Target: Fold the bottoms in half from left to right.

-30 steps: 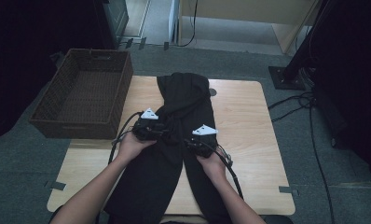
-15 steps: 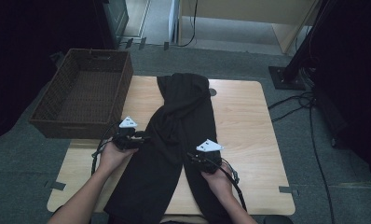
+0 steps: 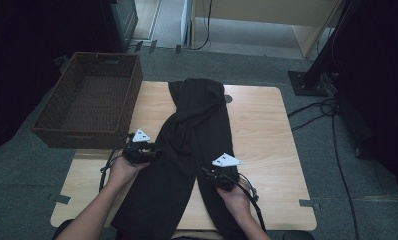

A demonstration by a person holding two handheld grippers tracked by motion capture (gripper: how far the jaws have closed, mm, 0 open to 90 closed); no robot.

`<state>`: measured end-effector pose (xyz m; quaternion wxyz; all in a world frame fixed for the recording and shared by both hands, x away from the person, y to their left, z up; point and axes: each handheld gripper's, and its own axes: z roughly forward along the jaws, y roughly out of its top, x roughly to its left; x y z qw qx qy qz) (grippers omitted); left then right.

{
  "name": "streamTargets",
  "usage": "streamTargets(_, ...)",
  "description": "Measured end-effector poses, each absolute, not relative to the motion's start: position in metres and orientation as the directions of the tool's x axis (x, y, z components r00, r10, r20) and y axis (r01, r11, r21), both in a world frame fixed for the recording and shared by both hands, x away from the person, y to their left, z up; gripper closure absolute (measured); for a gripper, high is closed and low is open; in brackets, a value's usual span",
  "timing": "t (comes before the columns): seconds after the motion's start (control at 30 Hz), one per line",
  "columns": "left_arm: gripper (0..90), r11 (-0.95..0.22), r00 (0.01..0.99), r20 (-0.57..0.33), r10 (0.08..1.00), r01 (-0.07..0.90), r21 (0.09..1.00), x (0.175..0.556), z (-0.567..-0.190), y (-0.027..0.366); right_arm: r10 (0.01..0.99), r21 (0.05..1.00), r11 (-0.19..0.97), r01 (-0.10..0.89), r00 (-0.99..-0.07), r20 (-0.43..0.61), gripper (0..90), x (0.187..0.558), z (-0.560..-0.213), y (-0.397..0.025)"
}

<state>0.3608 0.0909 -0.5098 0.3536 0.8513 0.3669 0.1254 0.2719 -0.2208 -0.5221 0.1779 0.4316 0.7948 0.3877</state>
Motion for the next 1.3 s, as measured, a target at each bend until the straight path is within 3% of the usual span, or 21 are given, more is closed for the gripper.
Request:
streamTargets(0.17,66.1,-0.466,0.688,-0.026,0.726,0.519,0.717,0.357,-0.513,0.090,0.823,0.770,0.327,0.548,-0.565,0.052,54.7,0.273,-0.522,-0.221)
streamTargets(0.27,79.1,-0.443,0.684,-0.055,0.727,0.529,0.724,0.358,-0.514,0.092,0.827,0.767,0.324,0.553,-0.559,0.055,55.1,0.273,-0.522,-0.219)
streamTargets(0.3,79.1,-0.433,0.681,-0.066,0.729,0.535,0.726,0.359,-0.514,0.093,0.827,0.767,0.324,0.553,-0.559,0.055,55.1,0.273,-0.522,-0.219)
streamTargets(0.33,85.8,-0.425,0.678,-0.077,0.731,0.541,0.726,0.360,-0.515,0.094,0.827,0.768,0.325,0.552,-0.559,0.052,55.1,0.274,-0.522,-0.219)
streamTargets(0.43,89.2,-0.405,0.676,-0.113,0.728,0.558,0.725,0.362,-0.515,0.096,0.826,0.770,0.327,0.548,-0.561,0.048,55.2,0.274,-0.522,-0.219)
streamTargets(0.57,89.9,-0.402,0.683,-0.141,0.717,0.570,0.716,0.365,-0.515,0.098,0.825,0.769,0.333,0.545,-0.563,0.042,56.0,0.277,-0.522,-0.218)
streamTargets(0.77,90.0,-0.339,0.675,-0.282,0.682,0.633,0.696,0.376,-0.514,0.101,0.827,0.768,0.334,0.546,-0.561,0.039,56.1,0.287,-0.522,-0.212)
streamTargets(1.3,90.0,-0.272,0.748,-0.293,0.596,0.531,0.803,0.387,-0.458,0.076,0.847,0.768,0.312,0.559,-0.530,0.041,57.4,0.341,-0.521,-0.179)
